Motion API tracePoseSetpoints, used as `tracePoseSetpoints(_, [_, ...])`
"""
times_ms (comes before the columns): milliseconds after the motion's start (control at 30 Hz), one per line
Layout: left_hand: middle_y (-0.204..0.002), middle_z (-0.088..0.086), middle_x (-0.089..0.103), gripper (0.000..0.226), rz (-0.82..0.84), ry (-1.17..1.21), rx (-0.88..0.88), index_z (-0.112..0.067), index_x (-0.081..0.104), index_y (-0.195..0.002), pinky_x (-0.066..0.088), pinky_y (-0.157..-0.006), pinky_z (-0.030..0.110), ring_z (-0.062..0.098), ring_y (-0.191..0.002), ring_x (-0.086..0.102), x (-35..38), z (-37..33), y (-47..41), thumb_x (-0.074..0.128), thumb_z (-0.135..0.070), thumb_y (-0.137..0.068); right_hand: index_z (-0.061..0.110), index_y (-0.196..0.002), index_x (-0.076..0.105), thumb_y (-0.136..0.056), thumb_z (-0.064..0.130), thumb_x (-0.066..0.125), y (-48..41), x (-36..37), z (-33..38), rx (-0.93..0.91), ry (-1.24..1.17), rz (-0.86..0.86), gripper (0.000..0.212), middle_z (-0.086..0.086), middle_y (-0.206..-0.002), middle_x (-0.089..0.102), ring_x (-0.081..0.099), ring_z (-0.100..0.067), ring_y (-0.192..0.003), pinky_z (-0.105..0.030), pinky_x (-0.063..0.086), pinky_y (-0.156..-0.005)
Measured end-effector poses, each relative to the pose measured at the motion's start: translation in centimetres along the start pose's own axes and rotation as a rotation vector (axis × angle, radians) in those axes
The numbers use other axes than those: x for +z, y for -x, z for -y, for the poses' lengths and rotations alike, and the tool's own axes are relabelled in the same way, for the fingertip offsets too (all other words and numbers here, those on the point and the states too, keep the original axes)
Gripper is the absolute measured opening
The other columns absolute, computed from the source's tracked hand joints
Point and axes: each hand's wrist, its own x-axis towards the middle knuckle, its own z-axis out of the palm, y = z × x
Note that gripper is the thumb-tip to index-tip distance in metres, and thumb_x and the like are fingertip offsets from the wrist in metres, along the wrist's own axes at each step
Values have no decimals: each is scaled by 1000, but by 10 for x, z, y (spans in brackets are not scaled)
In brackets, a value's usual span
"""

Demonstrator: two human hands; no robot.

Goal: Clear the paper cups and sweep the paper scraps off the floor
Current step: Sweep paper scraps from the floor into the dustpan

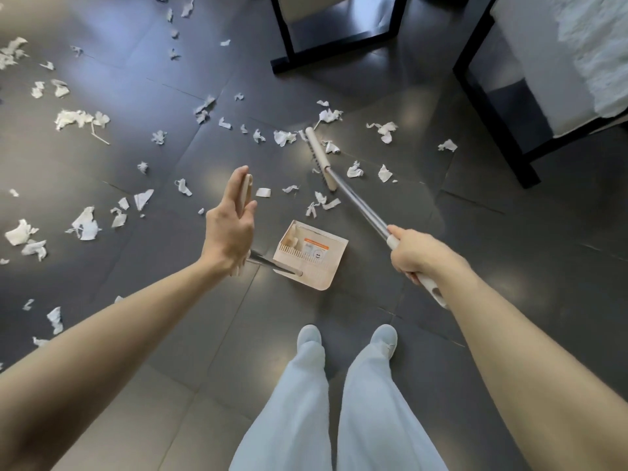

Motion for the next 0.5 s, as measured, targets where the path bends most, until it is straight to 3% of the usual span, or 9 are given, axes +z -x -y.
tracePoseSetpoints(67, [-136, -3, 57, 55, -7, -22, -3, -30, 39, -145, 33, -76, -1, 5, -96, 54, -13, 14, -6, 51, -8, -96, 21, -144, 33, -83, -3, 37, -12, 7, 19, 17, -10, -19, 66, -12, -95, 54, 53, -28, -86, -36, 52, -72])
tracePoseSetpoints(167, [-136, -2, 57, 55, -7, -24, -3, -28, 40, -145, 35, -86, 9, 9, -105, 57, -25, 30, -20, 51, -6, -95, 22, -146, 31, -81, -4, 34, -25, 20, 44, 27, 19, -7, 70, -11, -101, 54, 52, -24, -74, -27, 44, -60])
tracePoseSetpoints(233, [-135, -1, 58, 56, 1, -37, 13, -27, 41, -144, 35, -89, 10, 12, -113, 57, -30, 39, -35, 52, -6, -95, 23, -152, 21, -79, -6, 36, -31, 28, 59, 25, 69, 43, 80, -12, -128, 53, 55, -29, -97, -28, 46, -70])
tracePoseSetpoints(300, [-134, -1, 59, 56, -7, -57, 21, -28, 42, -144, 34, -86, 3, 15, -114, 57, -34, 46, -49, 53, -7, -94, 24, -155, 11, -79, -7, 43, -30, 38, 70, 12, 122, 107, 88, -9, -147, 41, 47, -33, -124, -33, 47, -88])
tracePoseSetpoints(333, [-133, -2, 59, 55, -4, -55, 19, -28, 42, -143, 31, -83, -3, 14, -115, 57, -35, 49, -53, 54, -7, -94, 22, -155, 10, -79, -7, 46, -27, 44, 73, -2, 143, 150, 88, -10, -145, 43, 48, -33, -124, -34, 47, -90])
tracePoseSetpoints(400, [-133, -3, 59, 55, 9, -48, 13, -29, 42, -143, 29, -82, -4, 12, -116, 56, -37, 54, -56, 54, -8, -94, 19, -154, 13, -82, -5, 48, -17, 52, 72, -27, 136, 267, 84, -13, -112, 56, 60, -30, -89, -31, 49, -75])
tracePoseSetpoints(433, [-134, -3, 58, 54, 14, -46, 15, -30, 42, -143, 30, -83, -1, 13, -116, 56, -38, 55, -58, 54, -9, -94, 24, -154, 14, -83, -4, 47, -11, 51, 69, -17, 79, 316, 83, -11, -94, 56, 56, -24, -66, -28, 48, -63])
tracePoseSetpoints(500, [-134, -2, 58, 55, 21, -41, 25, -32, 42, -143, 32, -87, 5, 15, -116, 56, -41, 58, -61, 54, -10, -94, 36, -152, 16, -84, -4, 44, 1, 42, 56, 18, -65, 342, 84, -8, -67, 54, 44, -17, -46, -24, 41, -47])
